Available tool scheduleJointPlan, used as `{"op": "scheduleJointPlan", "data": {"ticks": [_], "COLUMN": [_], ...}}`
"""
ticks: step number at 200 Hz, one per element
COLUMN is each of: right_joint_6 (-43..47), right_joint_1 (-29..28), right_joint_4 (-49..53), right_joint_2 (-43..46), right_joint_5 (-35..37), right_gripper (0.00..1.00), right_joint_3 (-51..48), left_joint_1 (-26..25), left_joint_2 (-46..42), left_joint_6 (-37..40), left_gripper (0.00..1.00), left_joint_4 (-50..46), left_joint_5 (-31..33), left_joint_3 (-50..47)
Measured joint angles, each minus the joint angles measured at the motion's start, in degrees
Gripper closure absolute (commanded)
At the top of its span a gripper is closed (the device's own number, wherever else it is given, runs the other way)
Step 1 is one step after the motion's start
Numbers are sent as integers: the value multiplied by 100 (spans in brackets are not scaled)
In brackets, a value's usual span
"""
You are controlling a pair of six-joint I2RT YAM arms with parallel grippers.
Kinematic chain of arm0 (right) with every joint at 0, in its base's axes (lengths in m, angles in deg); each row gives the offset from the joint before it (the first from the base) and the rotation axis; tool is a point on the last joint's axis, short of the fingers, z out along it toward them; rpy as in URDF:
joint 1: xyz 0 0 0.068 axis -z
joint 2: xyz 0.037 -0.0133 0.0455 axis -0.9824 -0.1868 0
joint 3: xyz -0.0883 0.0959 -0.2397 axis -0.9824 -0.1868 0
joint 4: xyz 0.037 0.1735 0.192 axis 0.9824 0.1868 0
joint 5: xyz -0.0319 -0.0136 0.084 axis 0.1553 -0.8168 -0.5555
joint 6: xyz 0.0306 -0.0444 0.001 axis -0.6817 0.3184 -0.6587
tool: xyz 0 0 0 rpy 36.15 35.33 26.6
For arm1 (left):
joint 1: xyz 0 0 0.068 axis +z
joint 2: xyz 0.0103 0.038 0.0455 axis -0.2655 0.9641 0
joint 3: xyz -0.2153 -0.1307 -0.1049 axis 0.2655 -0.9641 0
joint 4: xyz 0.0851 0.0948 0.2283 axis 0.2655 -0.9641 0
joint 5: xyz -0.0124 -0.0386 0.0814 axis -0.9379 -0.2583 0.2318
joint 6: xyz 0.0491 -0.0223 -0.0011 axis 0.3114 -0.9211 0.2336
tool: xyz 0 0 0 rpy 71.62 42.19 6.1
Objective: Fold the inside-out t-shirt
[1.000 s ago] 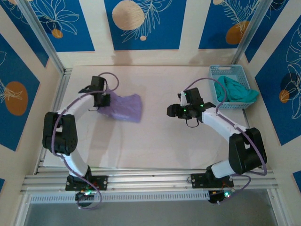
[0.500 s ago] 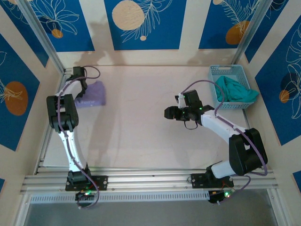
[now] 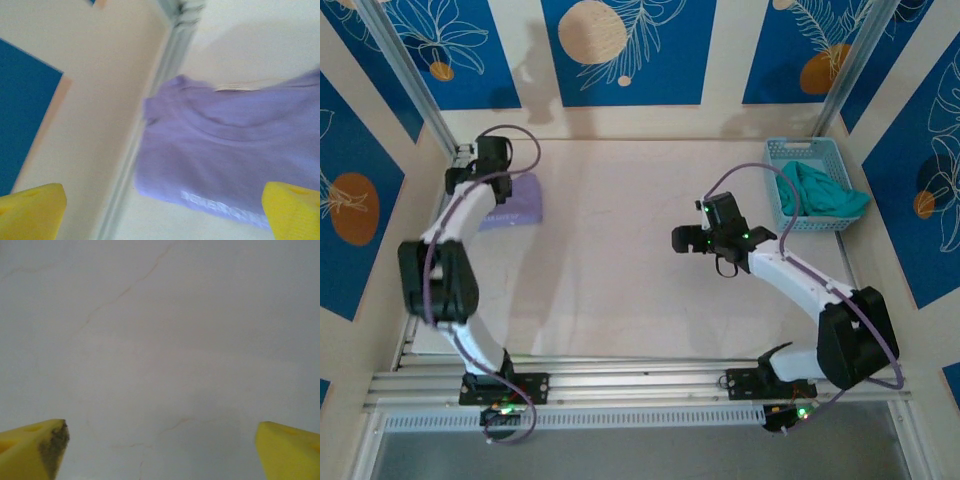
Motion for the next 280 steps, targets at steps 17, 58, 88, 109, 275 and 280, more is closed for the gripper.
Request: {"op": "scheduleJointPlan", "data": {"ticks": [17,58,88,109,275,280], "right_joint_6": [162,426,518,791,1128,1130], "right_joint_1": [-74,378,1279,1484,2579,2570], "right_joint_4": [-101,-984,-1784,-2660,-6402,-6419], "right_joint_2": [98,476,267,-63,-1137,-1137], "right_joint_5": [623,1668,1687,1620,-654,-656], "right_gripper": [1,1,1,1,1,1], "right_joint_3": [-2,-678,-1283,-1891,-2929,-2916], "left_joint_1": [-175,-114,-111,-111,-11,-11], "left_joint_2": [-1126,-3016,-3368,-3069,-540,-540], "left_joint_6": [-341,-1010,-857,-664,-70,-68], "left_gripper": [0,0,0,0,0,0], "left_joint_4": [437,1550,2573,3331,7377,7399], "left_joint_5": [-529,-1357,-1528,-1596,-2793,-2798], "left_joint_3": [-1084,-3851,-5182,-5532,-5663,-5661]}}
